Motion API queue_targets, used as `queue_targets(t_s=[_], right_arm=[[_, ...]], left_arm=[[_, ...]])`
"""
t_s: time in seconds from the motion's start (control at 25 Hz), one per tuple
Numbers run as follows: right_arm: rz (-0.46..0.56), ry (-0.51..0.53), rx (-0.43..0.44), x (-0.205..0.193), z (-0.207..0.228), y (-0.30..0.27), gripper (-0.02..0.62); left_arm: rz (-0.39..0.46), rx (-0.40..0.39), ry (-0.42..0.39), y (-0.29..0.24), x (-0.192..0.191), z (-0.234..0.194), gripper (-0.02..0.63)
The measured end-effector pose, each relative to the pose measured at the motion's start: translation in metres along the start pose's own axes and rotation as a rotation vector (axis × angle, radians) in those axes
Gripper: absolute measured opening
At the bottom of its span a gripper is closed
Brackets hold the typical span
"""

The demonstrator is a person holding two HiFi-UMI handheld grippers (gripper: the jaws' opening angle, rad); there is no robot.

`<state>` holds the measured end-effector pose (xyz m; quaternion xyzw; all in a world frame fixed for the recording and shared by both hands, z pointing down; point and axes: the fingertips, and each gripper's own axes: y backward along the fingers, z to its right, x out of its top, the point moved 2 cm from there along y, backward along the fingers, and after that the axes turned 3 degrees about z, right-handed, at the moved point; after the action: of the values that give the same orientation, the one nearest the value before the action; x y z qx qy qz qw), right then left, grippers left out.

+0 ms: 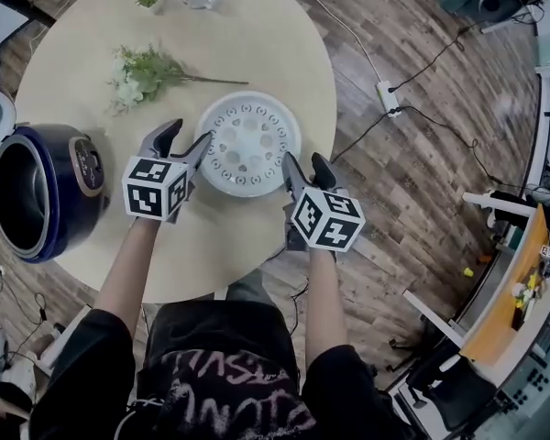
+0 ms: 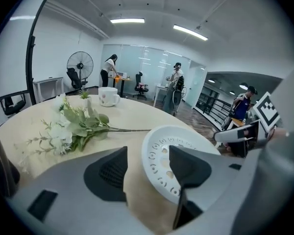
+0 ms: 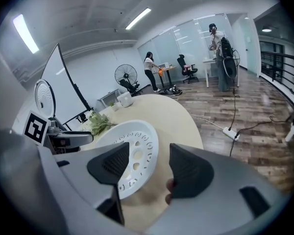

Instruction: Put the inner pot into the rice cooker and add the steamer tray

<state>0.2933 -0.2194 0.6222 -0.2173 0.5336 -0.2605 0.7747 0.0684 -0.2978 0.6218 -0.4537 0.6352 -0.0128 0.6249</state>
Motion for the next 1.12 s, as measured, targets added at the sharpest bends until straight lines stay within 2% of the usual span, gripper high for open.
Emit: queue_targets(t_s=[0.28,0.52,0.68,0.84,1.12], right_arm=[[-0.055,-0.016,-0.002,-0.019,0.006,-0.024,0.251],[-0.084,-0.029,-0.007,-0.027,0.011,-0.029,0.204],[-0.084,-0.044,0.007,-0.028,0.010,-0.030,0.153],[-0.081,-0.034,0.007,-0.028,0.005,-0.030,0.097],[-0.064,-0.046,-0.009,-0.027,0.005,-0.019,0.083]], left_arm=[[-0.045,0.008,0.035,-0.017,-0.021,-0.004,0.253],[-0.062,-0.002,0.064,-0.023,-0.030,0.002,0.206],[-0.056,0.015,0.021,-0.023,-0.030,0.001,0.113],[-0.057,0.013,0.041,-0.021,-0.031,0.002,0.106],[-0.029,0.019,0.067,-0.012,-0.027,0.006,0.091]])
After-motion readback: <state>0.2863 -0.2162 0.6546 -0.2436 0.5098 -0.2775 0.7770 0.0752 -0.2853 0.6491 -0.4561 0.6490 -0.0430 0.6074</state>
